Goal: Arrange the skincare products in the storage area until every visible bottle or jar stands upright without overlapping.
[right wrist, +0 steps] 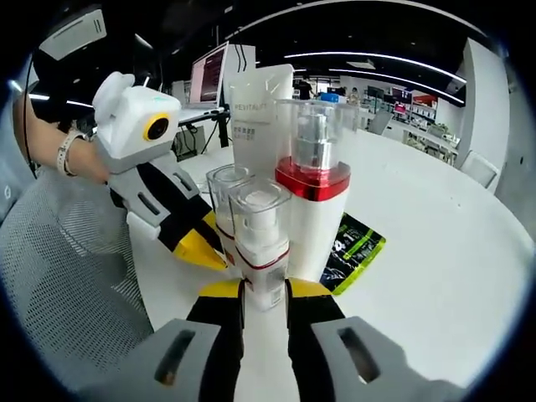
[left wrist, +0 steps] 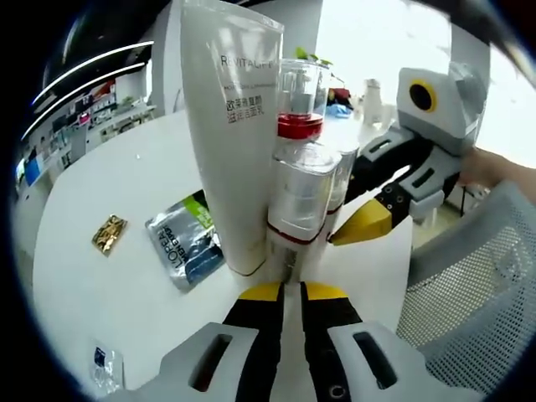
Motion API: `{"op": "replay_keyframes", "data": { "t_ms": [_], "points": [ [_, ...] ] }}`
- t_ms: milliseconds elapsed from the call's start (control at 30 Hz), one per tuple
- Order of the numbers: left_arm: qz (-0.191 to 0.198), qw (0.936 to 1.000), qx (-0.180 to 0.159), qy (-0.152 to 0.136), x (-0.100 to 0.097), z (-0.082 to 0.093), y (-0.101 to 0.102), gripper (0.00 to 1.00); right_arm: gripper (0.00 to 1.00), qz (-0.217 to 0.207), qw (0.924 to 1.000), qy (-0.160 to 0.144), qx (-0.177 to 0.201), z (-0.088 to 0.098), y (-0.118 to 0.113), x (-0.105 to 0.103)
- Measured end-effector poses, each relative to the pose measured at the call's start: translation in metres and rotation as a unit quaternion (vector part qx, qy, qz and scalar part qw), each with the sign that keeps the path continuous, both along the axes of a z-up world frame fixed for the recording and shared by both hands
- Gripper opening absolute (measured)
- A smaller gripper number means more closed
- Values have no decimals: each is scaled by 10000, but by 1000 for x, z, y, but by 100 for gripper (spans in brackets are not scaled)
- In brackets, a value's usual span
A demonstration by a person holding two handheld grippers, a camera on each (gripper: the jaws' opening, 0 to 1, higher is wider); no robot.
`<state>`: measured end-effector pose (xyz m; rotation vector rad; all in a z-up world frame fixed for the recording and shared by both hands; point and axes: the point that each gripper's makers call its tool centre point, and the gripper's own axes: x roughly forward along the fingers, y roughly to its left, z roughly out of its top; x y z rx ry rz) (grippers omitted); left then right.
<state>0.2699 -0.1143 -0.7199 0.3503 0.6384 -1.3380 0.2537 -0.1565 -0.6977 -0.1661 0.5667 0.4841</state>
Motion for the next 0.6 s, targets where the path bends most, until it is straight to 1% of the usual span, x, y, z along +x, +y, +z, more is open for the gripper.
{"op": "replay_keyframes", "data": {
  "t_ms": [133, 300, 433, 600],
  "points": [
    [-5, 10000, -8, -25, 0, 1, 2, 6, 22, -1, 10000, 11, 2, 2, 0, -4],
    [-1, 10000, -17, -16, 0, 5, 7, 7, 23, -56, 10000, 31, -19, 4, 0, -9],
    [-30, 9999, -120, -90, -1, 13, 9, 11, 27, -136, 9999, 6, -31, 10, 0, -14],
    [-145, 9995, -211, -172, -6, 22, 15, 17, 35, -347, 9994, -51, -41, 17, -3, -18]
  ]
}}
